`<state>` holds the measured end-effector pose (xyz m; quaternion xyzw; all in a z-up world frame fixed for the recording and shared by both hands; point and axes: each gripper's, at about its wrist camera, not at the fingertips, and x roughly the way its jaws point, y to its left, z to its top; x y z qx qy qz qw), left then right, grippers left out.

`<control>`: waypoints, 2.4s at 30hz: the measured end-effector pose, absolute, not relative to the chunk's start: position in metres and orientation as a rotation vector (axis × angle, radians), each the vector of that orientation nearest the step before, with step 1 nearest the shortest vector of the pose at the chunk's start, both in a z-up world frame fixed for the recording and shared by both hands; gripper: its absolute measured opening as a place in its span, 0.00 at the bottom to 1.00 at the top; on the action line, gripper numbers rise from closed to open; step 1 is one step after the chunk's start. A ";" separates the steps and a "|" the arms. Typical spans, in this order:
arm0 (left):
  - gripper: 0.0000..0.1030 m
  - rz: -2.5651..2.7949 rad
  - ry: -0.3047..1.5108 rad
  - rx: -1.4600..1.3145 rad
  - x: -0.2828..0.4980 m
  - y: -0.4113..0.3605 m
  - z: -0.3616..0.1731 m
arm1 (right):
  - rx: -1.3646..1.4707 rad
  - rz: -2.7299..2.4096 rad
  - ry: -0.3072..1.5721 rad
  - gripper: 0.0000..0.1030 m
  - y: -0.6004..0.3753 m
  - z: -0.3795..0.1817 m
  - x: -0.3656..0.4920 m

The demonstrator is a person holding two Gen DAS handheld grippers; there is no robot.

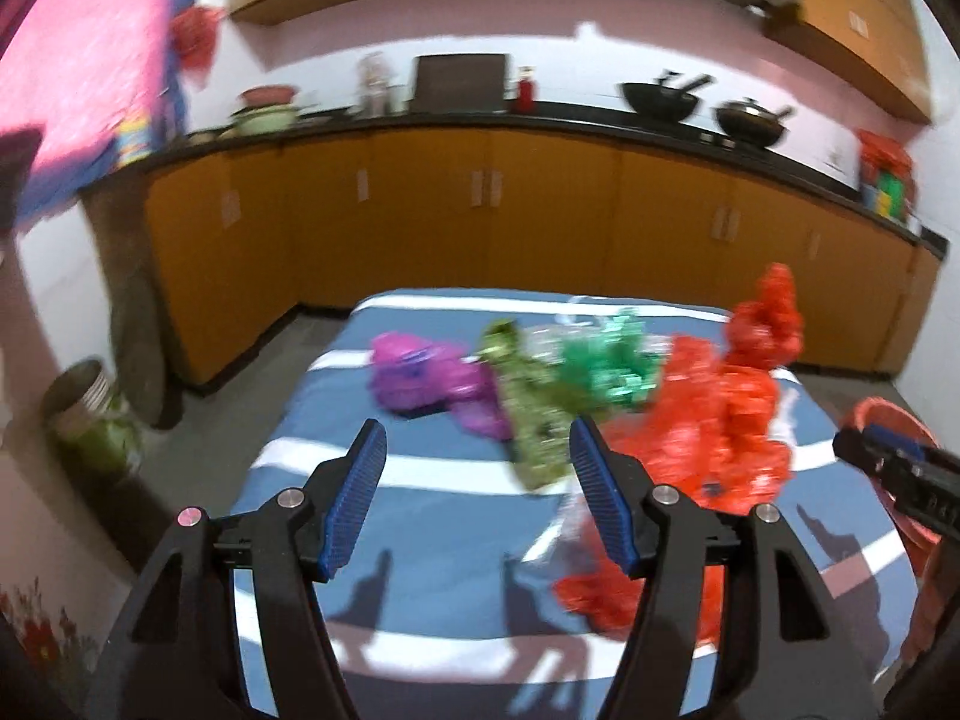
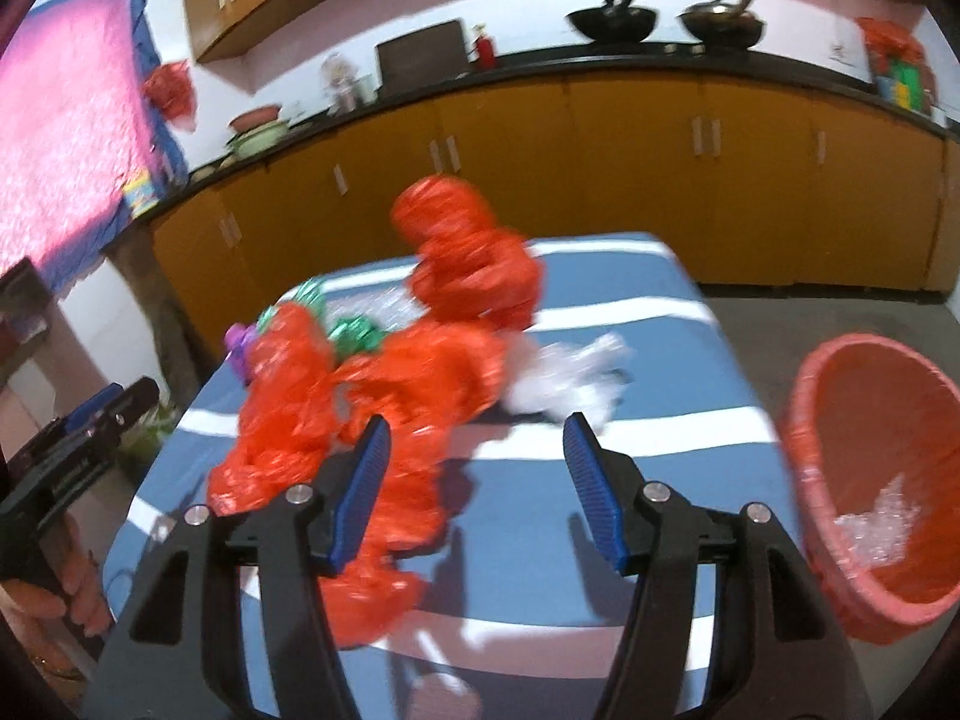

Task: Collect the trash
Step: 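Move both tools back over the red plastic bags on the table, then grasp a red plastic bag with the right tool while the left tool grasps another red bag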

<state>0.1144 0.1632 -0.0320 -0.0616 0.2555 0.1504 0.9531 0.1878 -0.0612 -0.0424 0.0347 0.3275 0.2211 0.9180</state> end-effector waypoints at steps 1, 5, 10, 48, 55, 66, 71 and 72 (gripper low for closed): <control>0.62 0.315 0.522 -0.138 0.111 0.170 -0.034 | 0.062 0.459 0.684 0.57 -0.054 -0.045 0.188; 0.62 0.338 0.531 -0.161 0.105 0.185 -0.039 | 0.046 0.464 0.739 0.57 -0.031 -0.061 0.194; 0.62 0.343 0.536 -0.174 0.100 0.195 -0.043 | 0.000 0.457 0.782 0.57 -0.007 -0.078 0.200; 0.74 0.035 0.656 -0.073 0.139 0.094 -0.070 | 0.034 0.268 0.610 0.20 -0.104 -0.048 0.188; 0.74 0.024 0.706 -0.059 0.147 0.088 -0.081 | 0.031 0.263 0.614 0.20 -0.112 -0.048 0.187; 0.35 -0.013 0.739 -0.083 0.150 0.088 -0.086 | 0.020 0.269 0.626 0.20 -0.116 -0.049 0.183; 0.26 -0.004 0.719 -0.100 0.147 0.096 -0.079 | 0.021 0.268 0.617 0.20 -0.118 -0.044 0.180; 0.25 -0.002 0.714 -0.105 0.147 0.098 -0.077 | 0.021 0.268 0.614 0.20 -0.119 -0.043 0.179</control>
